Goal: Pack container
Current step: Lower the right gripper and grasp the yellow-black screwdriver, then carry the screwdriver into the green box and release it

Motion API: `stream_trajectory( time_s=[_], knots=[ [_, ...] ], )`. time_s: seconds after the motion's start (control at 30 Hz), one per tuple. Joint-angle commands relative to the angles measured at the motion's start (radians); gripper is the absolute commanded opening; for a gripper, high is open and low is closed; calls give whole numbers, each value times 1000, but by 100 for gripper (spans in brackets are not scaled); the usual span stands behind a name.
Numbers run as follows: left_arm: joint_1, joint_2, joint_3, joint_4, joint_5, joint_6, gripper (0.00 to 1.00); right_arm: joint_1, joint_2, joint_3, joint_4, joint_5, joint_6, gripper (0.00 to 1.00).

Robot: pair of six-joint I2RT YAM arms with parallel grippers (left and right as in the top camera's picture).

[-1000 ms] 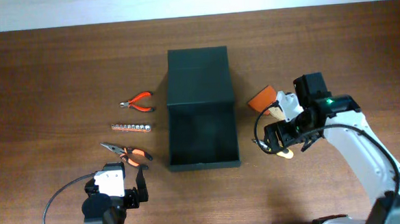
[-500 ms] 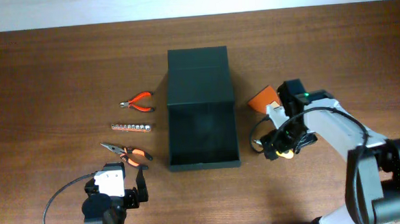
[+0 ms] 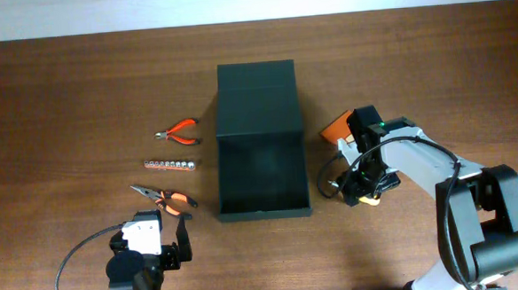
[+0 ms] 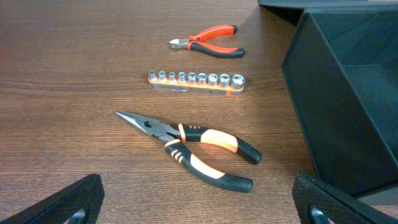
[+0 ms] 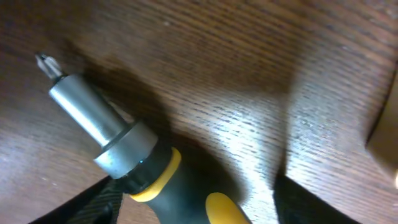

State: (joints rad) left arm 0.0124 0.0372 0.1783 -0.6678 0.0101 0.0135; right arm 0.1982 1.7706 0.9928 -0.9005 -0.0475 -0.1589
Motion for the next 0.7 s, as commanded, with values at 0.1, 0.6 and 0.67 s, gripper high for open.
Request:
stream_trajectory(
  time_s=[0.1,0.6,0.67],
  knots=[
    [-5,-8,-6,2,-7,-10,99,6,18,-13,32,0,10,53],
    [-5,-8,-6,2,-7,-10,99,6,15,-23,-6,0,37,28],
    [-5,-8,-6,2,-7,-10,99,6,14,3,-31,0,37,27]
  ],
)
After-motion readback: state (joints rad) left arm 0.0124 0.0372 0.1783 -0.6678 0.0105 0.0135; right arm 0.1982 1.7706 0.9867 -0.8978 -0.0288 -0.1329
